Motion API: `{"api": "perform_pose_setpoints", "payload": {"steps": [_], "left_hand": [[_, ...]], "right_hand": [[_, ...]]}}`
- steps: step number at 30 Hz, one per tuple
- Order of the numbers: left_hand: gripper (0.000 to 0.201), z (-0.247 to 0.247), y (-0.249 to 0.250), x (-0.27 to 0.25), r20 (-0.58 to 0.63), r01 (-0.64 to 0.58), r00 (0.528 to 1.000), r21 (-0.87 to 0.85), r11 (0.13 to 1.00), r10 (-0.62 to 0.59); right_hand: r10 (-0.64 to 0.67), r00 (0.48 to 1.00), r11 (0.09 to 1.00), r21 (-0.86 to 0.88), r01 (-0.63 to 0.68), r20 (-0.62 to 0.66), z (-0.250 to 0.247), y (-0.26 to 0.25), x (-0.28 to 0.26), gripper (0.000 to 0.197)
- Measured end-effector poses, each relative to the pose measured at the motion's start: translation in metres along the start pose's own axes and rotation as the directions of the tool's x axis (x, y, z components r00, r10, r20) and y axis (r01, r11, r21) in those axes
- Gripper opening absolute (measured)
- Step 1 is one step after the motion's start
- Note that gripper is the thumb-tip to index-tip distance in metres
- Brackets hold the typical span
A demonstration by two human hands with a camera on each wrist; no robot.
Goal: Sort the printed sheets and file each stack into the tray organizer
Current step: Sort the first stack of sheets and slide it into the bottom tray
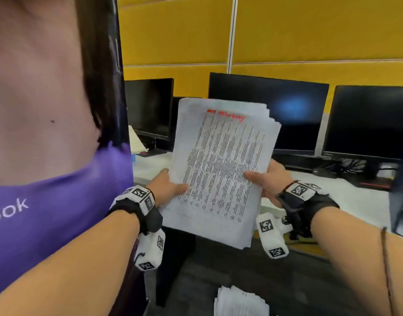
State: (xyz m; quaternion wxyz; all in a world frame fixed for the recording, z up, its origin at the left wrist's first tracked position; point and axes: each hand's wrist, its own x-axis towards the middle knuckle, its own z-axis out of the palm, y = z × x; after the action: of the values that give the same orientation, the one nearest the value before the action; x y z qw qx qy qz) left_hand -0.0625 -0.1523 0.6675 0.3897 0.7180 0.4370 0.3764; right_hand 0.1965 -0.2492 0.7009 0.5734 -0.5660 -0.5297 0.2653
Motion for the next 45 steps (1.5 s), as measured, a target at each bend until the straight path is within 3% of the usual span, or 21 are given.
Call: {"api": "perform_pose_setpoints", "payload": {"steps": [5, 11, 13, 15, 17, 20, 24, 27, 30, 32, 35, 37, 40, 45], "left_hand": [[0.038, 0.035, 0.061, 0.039, -0.232, -0.130, 0.967, -0.101, 0.986, 0.104], [0.023, 0.084, 0.106, 0.096, -0.445, -0.204, 0.873, 0.041, 0.978, 0.201], [0.019, 0.102, 0.107, 0.115, -0.435, -0.225, 0.864, 0.118, 0.967, 0.254], [0.022, 0.121, 0.102, 0.132, -0.372, -0.162, 0.903, 0.169, 0.972, 0.215], [0.028, 0.140, 0.097, 0.142, -0.321, -0.132, 0.935, 0.072, 0.989, 0.148], [0.032, 0.162, 0.097, 0.153, -0.266, -0.195, 0.950, -0.085, 0.977, 0.166], [0.041, 0.171, 0.102, 0.161, -0.304, -0.223, 0.939, -0.191, 0.956, 0.158], [0.037, 0.170, 0.106, 0.158, -0.329, -0.269, 0.925, -0.212, 0.939, 0.190], [0.031, 0.165, 0.109, 0.161, -0.328, -0.302, 0.919, -0.231, 0.925, 0.218], [0.041, 0.160, 0.111, 0.162, -0.324, -0.304, 0.922, -0.263, 0.916, 0.213], [0.060, 0.152, 0.120, 0.165, -0.342, -0.343, 0.907, -0.256, 0.904, 0.247], [0.062, 0.149, 0.126, 0.164, -0.328, -0.363, 0.901, -0.219, 0.905, 0.282], [0.062, 0.147, 0.130, 0.163, -0.285, -0.353, 0.912, -0.176, 0.919, 0.296], [0.063, 0.143, 0.130, 0.170, -0.344, -0.339, 0.906, -0.243, 0.909, 0.246]], "right_hand": [[-0.136, 0.964, 0.987, -0.119, 0.111, -0.230, -0.040, -0.044, 0.037, 0.041], [-0.236, 0.887, 0.963, -0.219, 0.159, -0.397, -0.080, -0.054, 0.096, 0.031], [-0.234, 0.853, 0.959, -0.257, 0.122, -0.466, -0.089, -0.043, 0.115, 0.027], [-0.226, 0.835, 0.951, -0.298, 0.078, -0.502, -0.096, -0.029, 0.128, 0.026], [-0.204, 0.839, 0.946, -0.322, 0.037, -0.504, -0.100, -0.013, 0.134, 0.025], [-0.196, 0.858, 0.923, -0.386, -0.002, -0.475, -0.093, 0.012, 0.136, 0.018], [-0.152, 0.867, 0.971, -0.235, 0.042, -0.474, -0.079, 0.038, 0.133, 0.022], [-0.157, 0.851, 0.985, -0.136, 0.102, -0.502, -0.081, 0.038, 0.136, 0.020], [-0.173, 0.877, 0.985, -0.070, 0.159, -0.448, -0.085, 0.028, 0.138, 0.028], [-0.174, 0.886, 0.984, -0.036, 0.176, -0.429, -0.089, 0.020, 0.139, 0.037], [-0.196, 0.857, 0.975, 0.002, 0.224, -0.477, -0.097, 0.010, 0.140, 0.048], [-0.213, 0.877, 0.966, 0.041, 0.255, -0.431, -0.099, 0.005, 0.138, 0.047], [-0.243, 0.899, 0.963, 0.019, 0.268, -0.363, -0.101, 0.002, 0.136, 0.044], [-0.263, 0.902, 0.963, -0.034, 0.267, -0.342, -0.103, -0.005, 0.137, 0.053]]}}
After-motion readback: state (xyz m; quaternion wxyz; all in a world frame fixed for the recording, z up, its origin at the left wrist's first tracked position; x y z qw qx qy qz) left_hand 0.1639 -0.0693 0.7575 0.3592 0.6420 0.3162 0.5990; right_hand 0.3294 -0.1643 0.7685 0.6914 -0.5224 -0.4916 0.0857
